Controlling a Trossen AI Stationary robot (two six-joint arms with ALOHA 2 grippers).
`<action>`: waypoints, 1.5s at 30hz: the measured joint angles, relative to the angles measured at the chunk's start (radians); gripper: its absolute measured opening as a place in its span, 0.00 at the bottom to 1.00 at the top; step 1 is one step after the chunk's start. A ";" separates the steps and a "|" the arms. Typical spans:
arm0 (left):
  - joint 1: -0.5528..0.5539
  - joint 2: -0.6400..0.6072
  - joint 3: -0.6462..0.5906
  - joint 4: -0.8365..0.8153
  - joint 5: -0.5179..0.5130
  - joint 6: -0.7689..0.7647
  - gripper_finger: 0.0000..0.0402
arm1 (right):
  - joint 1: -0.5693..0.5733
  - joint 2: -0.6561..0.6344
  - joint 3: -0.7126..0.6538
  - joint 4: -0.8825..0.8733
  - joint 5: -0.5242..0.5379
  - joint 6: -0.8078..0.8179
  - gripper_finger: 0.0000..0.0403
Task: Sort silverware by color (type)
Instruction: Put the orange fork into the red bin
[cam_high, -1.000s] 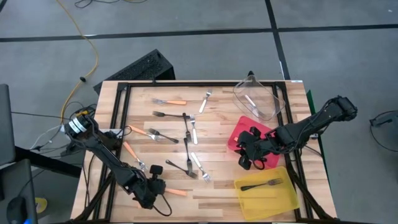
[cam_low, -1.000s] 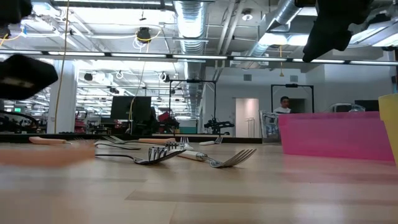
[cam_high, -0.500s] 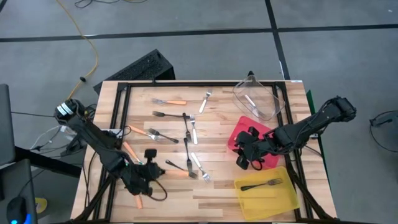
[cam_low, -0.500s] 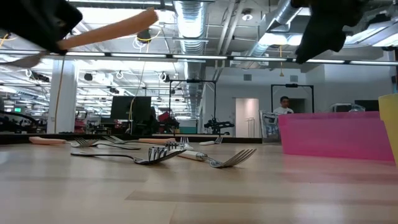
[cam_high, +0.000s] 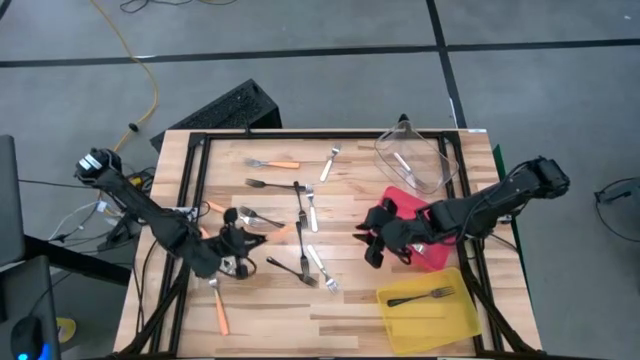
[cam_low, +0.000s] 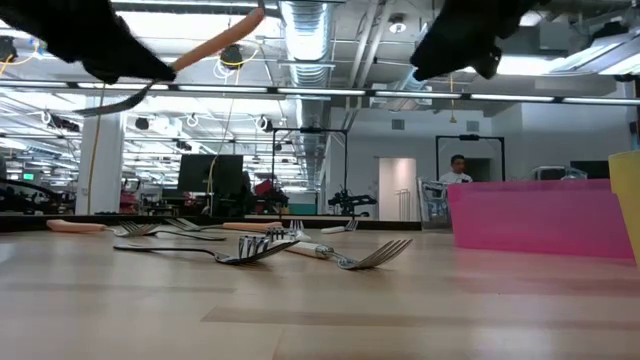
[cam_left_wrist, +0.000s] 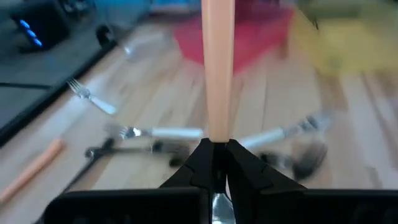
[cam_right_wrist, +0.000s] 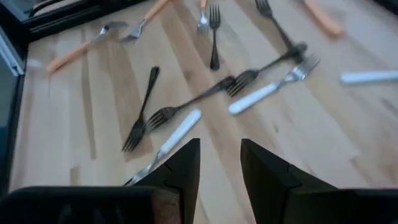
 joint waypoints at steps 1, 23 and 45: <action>0.011 -0.011 -0.023 0.079 -0.004 0.034 0.02 | -0.004 0.000 -0.001 0.017 0.009 -0.022 0.34; 0.237 -0.032 -0.223 0.922 0.296 0.620 0.03 | -0.120 0.300 -0.003 0.877 -0.116 -0.622 0.48; 0.315 -0.032 -0.222 0.862 0.097 0.631 0.03 | -0.216 0.408 0.164 1.079 -0.067 -0.647 0.65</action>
